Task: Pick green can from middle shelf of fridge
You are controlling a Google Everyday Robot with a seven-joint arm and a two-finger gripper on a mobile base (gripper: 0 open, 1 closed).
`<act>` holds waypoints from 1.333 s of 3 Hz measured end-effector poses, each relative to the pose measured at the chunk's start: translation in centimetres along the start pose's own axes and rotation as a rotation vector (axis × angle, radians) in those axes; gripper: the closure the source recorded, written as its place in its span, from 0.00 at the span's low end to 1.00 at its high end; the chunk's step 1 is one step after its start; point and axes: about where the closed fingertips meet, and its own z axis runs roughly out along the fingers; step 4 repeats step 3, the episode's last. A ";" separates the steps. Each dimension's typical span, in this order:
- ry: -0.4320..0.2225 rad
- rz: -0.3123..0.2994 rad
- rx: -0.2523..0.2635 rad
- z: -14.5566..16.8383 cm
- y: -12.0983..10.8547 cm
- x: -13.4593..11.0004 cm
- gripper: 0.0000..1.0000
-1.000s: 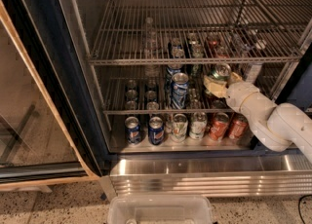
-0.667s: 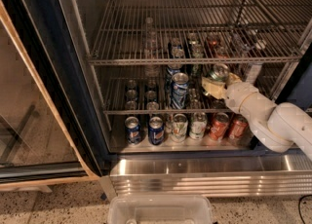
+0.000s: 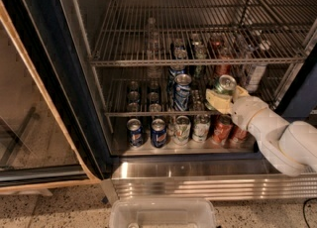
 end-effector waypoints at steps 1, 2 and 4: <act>-0.014 0.015 0.020 -2.3 0.8 -0.2 1.00; -0.037 0.051 0.079 -4.9 0.5 0.1 1.00; -0.045 0.055 0.093 -5.4 0.3 -0.3 1.00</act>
Offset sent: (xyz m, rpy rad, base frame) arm -0.0760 -0.0466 -0.0013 0.1184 -0.0170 -0.1842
